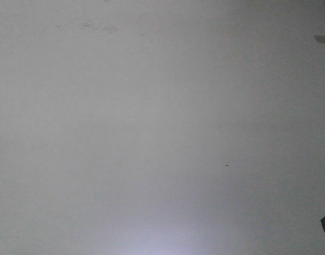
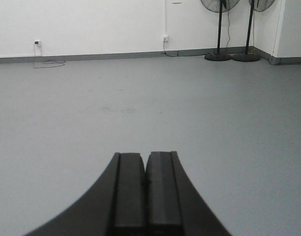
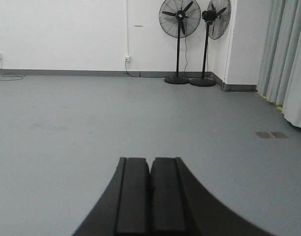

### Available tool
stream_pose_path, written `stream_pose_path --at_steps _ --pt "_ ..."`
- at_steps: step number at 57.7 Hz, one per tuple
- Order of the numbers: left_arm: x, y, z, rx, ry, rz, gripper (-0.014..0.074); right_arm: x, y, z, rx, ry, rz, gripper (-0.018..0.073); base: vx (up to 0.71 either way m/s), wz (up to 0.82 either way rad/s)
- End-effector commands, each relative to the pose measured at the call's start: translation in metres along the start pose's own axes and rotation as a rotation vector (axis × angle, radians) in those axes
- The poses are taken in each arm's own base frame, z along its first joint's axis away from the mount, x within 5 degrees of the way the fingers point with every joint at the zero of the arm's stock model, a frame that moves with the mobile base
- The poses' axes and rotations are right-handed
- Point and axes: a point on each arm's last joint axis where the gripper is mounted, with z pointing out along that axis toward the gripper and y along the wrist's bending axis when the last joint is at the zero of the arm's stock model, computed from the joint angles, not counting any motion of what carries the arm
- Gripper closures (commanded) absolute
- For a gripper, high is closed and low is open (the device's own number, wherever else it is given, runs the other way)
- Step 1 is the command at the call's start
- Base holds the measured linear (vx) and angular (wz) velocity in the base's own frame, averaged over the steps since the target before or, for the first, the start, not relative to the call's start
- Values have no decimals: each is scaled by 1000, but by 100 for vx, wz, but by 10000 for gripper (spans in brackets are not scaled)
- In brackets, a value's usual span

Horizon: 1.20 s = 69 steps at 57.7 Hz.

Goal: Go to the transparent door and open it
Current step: 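Drive the base across the grey floor toward the glass door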

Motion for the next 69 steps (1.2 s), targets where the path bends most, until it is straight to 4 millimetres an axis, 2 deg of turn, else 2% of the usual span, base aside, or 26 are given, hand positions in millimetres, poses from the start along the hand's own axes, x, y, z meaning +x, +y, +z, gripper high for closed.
stream_pose_path --at_steps 1,69 --pt "0 1 0 -7 -66 -10 595 -3 -1 -1 9 -79 -13 559 31 10" --pt "0 1 0 -7 -66 -10 593 -3 0 -1 8 -78 -13 559 47 23"
